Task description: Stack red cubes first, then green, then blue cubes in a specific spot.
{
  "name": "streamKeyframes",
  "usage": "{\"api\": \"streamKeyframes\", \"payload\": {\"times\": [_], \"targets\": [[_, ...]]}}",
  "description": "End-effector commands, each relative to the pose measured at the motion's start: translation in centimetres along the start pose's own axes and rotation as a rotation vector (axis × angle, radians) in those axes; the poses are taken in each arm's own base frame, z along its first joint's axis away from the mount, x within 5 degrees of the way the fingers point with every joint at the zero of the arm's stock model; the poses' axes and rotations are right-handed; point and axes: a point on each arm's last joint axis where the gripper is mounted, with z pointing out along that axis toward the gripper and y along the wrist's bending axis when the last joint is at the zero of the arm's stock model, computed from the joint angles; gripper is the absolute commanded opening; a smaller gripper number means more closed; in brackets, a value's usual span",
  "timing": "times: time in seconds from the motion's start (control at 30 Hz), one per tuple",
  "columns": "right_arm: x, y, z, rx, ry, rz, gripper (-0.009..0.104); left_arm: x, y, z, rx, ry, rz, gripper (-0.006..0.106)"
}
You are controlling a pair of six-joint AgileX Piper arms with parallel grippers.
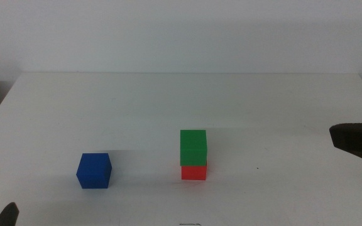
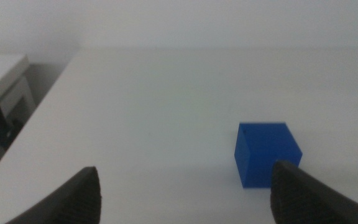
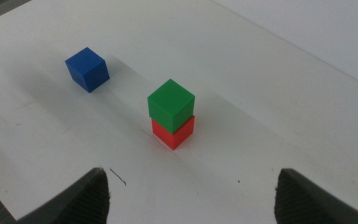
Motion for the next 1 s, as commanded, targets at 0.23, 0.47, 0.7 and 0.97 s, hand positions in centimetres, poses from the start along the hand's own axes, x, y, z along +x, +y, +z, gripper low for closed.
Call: {"api": "streamKeyframes", "payload": {"times": [0.23,0.47,0.7,0.97], "targets": [[-1.1,-0.3,-0.7,0.031,-0.093,-0.005,0.068,-9.5,-0.4,4.2,-0.012,0.236,0.002,0.093],[-1.1,-0.3,-0.7,0.033,-0.093,-0.007,0.068,-13.7,-1.3,9.5,0.033,0.504,0.044,0.093],[-1.1,-0.3,-0.7,0.033,-0.093,-0.007,0.068,-15.9,-3.4,13.2,0.13,0.528,0.166,0.093],[-1.1,-0.3,-0.7,0.033,-0.093,-0.007,0.068,-15.6,-5.2,15.9,0.158,0.654,0.128,0.093]]}}
